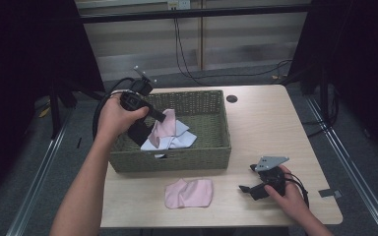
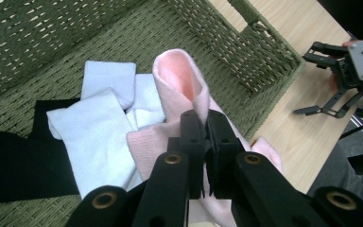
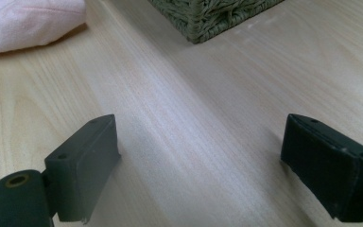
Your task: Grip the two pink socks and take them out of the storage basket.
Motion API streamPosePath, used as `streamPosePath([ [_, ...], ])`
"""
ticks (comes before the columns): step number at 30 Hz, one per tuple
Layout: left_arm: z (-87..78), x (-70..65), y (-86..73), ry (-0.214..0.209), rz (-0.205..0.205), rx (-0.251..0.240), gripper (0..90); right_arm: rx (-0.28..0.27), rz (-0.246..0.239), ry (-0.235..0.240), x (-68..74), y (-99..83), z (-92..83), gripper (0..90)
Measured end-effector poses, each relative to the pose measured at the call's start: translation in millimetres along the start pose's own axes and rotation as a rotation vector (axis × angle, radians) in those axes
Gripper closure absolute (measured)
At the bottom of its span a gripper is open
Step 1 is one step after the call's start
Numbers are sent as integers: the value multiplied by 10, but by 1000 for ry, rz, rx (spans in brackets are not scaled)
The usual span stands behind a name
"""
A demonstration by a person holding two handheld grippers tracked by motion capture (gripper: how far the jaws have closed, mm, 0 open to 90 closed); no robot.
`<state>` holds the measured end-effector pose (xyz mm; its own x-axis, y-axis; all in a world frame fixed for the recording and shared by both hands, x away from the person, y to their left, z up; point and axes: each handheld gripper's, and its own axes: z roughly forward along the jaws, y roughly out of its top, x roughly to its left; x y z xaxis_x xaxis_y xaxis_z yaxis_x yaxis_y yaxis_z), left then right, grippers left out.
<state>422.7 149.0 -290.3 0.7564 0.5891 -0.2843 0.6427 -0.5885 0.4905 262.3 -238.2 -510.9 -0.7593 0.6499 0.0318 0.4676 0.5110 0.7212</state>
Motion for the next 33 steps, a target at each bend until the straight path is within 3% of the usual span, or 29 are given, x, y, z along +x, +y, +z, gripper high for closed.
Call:
streamPosePath([
  [33,-74,-376,-171,-44,106,5,866,2,-1,0,0,0,-1,111],
])
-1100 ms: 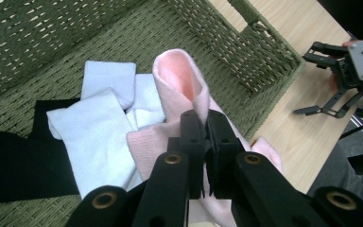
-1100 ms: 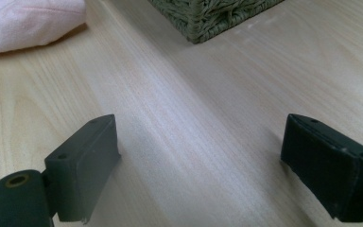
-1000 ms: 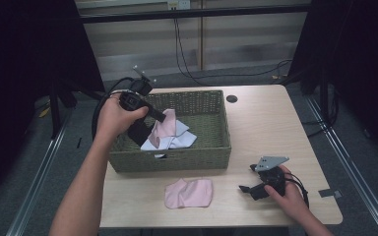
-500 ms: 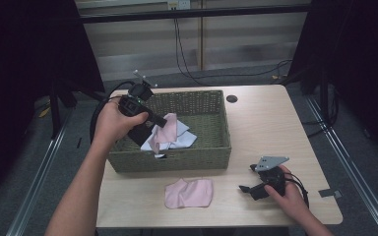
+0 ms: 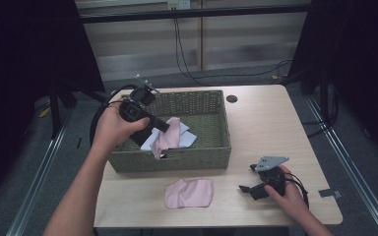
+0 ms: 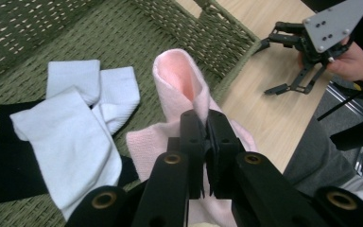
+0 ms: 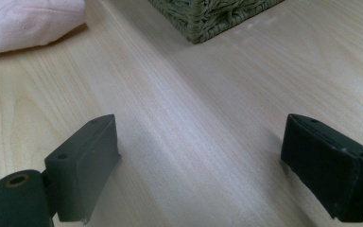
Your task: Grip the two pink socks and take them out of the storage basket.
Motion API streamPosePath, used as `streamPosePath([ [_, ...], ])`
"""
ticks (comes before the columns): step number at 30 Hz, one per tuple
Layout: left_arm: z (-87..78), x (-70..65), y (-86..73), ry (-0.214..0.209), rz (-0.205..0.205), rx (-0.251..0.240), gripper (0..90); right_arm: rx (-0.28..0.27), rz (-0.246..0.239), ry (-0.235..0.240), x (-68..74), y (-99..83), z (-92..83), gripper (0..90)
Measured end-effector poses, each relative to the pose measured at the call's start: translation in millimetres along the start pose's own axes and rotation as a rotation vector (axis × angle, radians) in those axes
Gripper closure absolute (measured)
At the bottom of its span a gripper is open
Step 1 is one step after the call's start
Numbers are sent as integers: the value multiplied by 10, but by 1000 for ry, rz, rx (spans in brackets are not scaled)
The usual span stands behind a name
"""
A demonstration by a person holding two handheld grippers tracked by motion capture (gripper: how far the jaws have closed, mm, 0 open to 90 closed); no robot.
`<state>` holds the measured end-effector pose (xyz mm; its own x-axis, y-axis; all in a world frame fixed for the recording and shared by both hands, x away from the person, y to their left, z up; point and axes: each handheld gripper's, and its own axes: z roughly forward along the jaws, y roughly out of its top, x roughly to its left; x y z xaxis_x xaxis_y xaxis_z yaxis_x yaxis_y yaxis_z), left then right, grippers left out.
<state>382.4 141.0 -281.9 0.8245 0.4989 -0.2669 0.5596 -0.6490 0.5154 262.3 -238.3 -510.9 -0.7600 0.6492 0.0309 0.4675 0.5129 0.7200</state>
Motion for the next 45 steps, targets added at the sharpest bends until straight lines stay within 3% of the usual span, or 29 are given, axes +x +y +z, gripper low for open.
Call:
streamPosePath([
  [32,183,-340,-253,-77,83,-2,861,-1,-1,0,-1,0,0,111],
  [38,259,-373,-317,-87,78,-9,859,-1,-1,0,-1,0,0,111],
  [44,337,-401,-358,-92,110,16,855,0,0,0,0,0,0,111],
  [45,356,-409,-367,-101,100,4,851,-1,-1,0,-1,0,0,111],
])
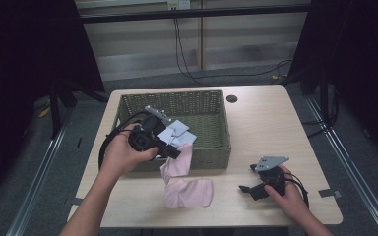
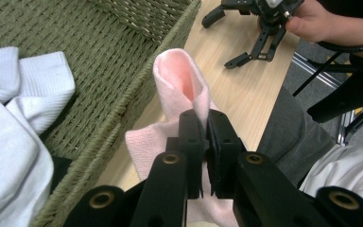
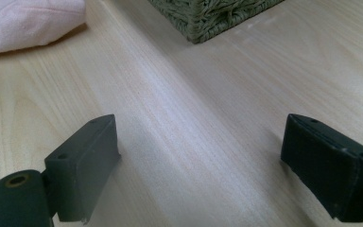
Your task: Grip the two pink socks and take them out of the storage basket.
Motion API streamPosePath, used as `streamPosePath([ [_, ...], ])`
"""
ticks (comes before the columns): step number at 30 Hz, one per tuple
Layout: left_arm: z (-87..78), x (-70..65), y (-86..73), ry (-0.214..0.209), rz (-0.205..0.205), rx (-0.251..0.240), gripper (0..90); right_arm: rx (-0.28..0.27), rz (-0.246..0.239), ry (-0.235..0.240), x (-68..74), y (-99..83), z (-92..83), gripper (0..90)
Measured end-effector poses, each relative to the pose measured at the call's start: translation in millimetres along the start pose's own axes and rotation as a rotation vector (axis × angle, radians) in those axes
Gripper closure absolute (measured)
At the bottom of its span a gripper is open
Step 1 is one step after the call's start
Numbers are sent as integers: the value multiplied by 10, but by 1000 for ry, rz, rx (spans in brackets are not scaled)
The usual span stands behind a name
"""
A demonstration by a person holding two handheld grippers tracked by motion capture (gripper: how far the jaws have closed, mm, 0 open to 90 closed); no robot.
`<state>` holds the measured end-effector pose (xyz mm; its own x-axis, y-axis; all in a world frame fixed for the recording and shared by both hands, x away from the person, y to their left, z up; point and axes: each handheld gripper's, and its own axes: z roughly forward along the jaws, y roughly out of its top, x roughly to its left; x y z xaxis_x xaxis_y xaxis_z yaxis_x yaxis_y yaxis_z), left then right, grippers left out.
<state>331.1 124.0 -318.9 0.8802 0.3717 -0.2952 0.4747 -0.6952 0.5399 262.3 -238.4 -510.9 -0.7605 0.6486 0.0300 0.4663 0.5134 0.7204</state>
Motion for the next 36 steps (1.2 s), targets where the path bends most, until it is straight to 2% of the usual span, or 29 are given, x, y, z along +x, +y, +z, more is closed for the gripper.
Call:
streamPosePath([
  [1,10,2,-6,-4,5,1,836,0,0,0,0,0,0,111],
  [2,33,-15,-14,1,-19,-19,808,0,1,0,1,0,0,111],
  [4,36,9,-24,6,16,-22,730,0,0,0,0,0,0,111],
  [7,46,12,-48,18,6,-32,640,0,0,0,0,0,0,110],
  [8,57,8,-61,23,-3,-33,632,0,0,0,0,0,0,110],
  [9,58,20,-75,33,12,-21,614,0,0,0,0,0,0,111],
  [13,101,59,-163,43,-4,-34,533,0,0,0,0,0,0,111],
  [17,153,111,-279,72,4,-37,467,0,0,0,0,0,0,111],
  [21,203,179,-418,91,-13,-51,429,0,0,0,0,0,0,111],
  [22,227,191,-460,92,-36,-67,424,0,0,0,0,0,0,111],
  [23,226,214,-483,95,-28,-56,416,0,1,0,1,0,0,111],
  [27,275,272,-607,104,-55,-75,402,0,1,0,1,0,0,111],
  [28,280,289,-634,110,-46,-68,399,0,0,0,0,0,0,111],
  [29,297,297,-663,111,-61,-79,396,0,1,0,1,0,0,111],
  [36,397,378,-849,121,-59,-73,382,0,1,0,1,0,0,111],
])
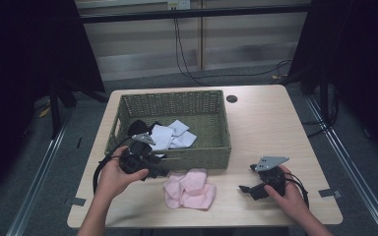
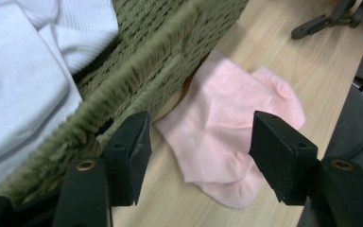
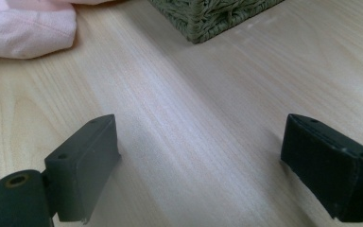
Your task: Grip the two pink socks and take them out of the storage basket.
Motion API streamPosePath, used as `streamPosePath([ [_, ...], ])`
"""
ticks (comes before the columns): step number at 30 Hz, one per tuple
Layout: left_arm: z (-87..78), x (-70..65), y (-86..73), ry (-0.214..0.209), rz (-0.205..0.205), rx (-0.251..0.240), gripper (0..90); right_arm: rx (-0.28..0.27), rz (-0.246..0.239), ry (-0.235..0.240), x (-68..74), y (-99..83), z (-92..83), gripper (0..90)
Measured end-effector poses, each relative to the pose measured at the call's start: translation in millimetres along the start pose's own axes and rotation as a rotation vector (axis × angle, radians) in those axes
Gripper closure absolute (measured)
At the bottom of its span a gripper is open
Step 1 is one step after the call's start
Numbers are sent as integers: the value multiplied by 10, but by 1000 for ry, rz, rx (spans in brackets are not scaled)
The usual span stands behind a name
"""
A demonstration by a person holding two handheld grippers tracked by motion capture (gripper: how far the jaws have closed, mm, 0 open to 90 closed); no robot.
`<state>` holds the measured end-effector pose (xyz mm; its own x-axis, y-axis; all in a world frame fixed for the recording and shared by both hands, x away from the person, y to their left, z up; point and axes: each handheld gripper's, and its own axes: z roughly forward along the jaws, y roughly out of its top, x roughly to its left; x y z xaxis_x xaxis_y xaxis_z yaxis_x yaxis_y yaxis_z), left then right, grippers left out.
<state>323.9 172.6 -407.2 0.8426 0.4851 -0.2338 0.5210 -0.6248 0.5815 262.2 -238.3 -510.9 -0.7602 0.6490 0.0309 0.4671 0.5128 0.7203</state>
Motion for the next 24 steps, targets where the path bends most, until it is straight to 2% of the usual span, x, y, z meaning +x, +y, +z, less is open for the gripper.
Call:
streamPosePath([
  [11,152,138,-279,0,-46,-15,362,0,0,0,0,0,0,111],
  [16,211,192,-395,14,-68,-23,363,0,-1,0,-1,0,0,111],
  [24,293,265,-583,28,-51,-17,354,-1,-2,0,-1,0,1,111],
])
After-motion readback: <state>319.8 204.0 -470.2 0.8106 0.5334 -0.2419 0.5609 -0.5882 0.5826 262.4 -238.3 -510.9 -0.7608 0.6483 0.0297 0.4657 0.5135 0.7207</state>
